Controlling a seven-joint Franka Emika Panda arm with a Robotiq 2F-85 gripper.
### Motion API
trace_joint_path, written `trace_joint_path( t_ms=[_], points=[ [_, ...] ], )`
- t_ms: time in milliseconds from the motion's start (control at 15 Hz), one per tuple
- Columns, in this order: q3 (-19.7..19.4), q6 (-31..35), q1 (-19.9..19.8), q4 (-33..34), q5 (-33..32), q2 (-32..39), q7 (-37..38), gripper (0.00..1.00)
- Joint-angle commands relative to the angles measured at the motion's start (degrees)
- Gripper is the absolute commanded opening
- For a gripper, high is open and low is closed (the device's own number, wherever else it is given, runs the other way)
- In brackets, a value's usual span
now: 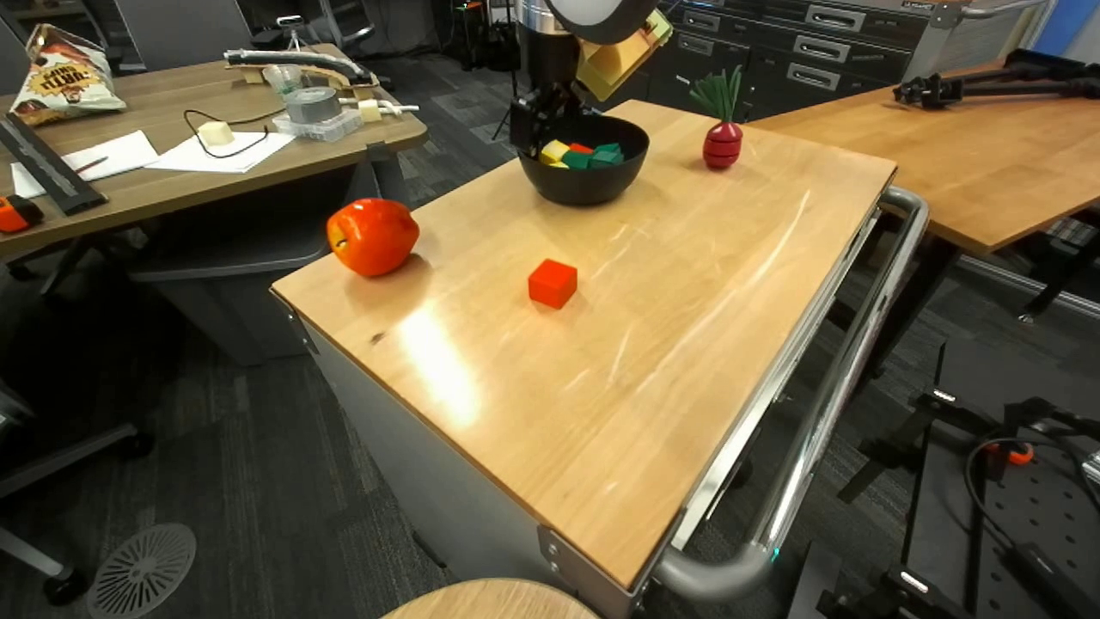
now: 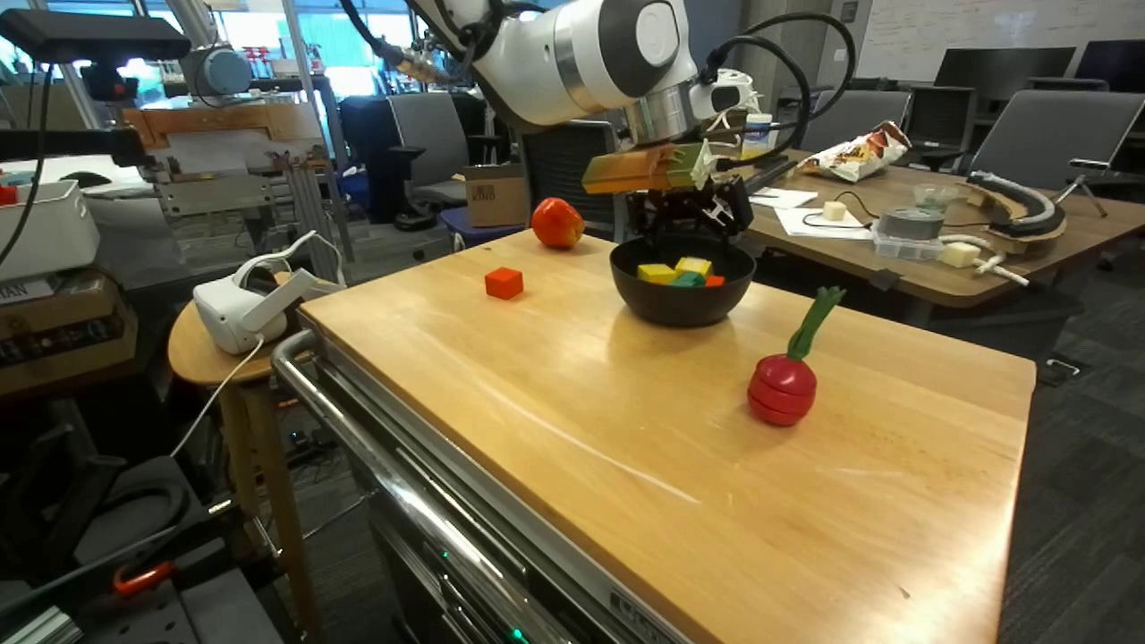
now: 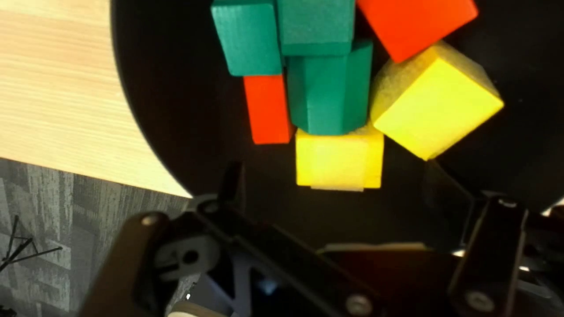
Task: Remove the objects from the black bowl and put them on the table then move the apple to the right
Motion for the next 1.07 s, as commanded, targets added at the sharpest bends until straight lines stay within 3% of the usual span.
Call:
trace_joint_path(
  t_ms=[0, 67, 133, 467, 1000],
  points=[
    [-0.2, -6.0, -0.2, 7.2, 0.7, 5.0, -1.3, 1.0],
    [0.2, -7.9, -0.7, 8.0, 1.4, 5.7, -2.2, 1.0],
    [0.1, -8.8, -0.8, 8.7, 1.4, 6.4, -2.0, 0.81],
    [0.5, -12.0, -1.2, 10.4, 1.9, 7.0, -2.5, 0.45],
    [0.7, -11.0, -1.6, 5.4, 1.8, 1.7, -3.6, 0.42]
  ],
)
